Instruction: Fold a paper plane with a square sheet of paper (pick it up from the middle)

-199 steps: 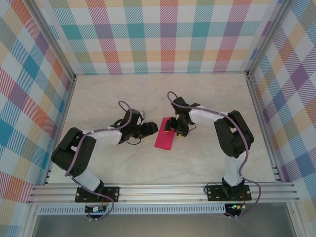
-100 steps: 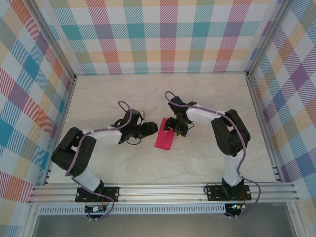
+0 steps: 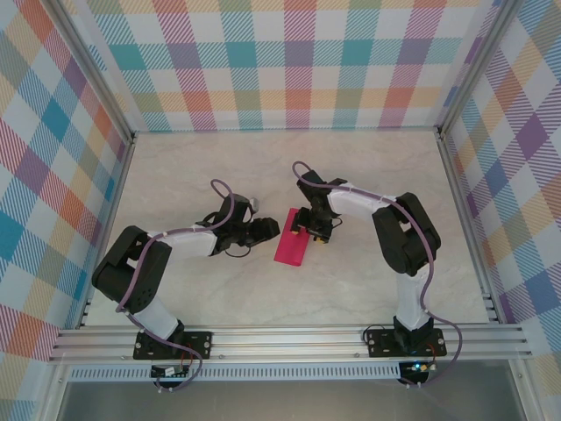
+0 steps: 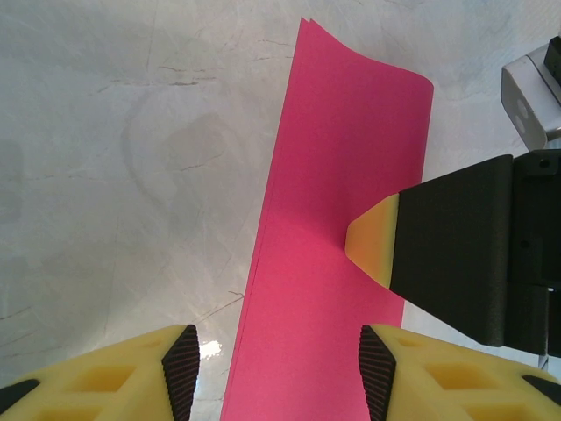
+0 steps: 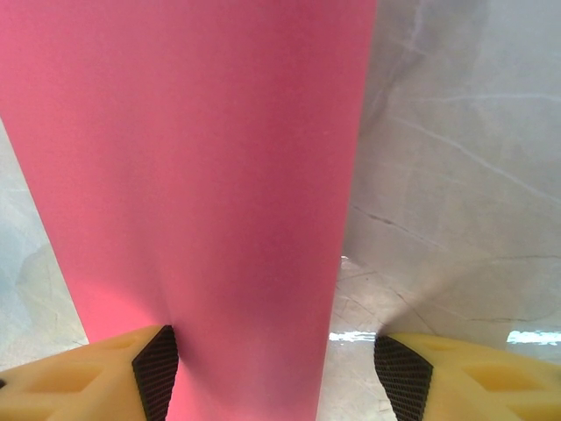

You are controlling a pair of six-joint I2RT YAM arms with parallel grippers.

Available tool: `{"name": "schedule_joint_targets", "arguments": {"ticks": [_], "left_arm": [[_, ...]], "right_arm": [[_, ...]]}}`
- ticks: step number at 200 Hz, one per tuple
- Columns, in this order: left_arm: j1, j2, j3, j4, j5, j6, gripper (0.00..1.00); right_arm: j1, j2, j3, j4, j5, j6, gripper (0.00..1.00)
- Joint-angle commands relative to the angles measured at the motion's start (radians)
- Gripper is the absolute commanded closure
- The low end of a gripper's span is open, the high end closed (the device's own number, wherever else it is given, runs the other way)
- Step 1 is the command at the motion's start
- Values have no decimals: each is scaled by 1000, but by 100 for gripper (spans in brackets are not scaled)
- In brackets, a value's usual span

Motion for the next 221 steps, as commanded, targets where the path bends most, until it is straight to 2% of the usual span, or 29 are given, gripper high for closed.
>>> {"name": "schedule_joint_targets", "arguments": {"ticks": [1,56,137,221], "left_arm": [[-15,19,25,10,23,17,48],[-23,34,42,4,41,7,54],[-55,106,84,19,83,-12,79],[-78,189,147,-54,104,11,86]], "right_arm": [[-2,147,-68,-11,90,-4,33],[-2,173,-66,-3,78,-10,33],[-2,182,-76,0,80,-8,33],[-2,188,-78,6,78,0,33]]}}
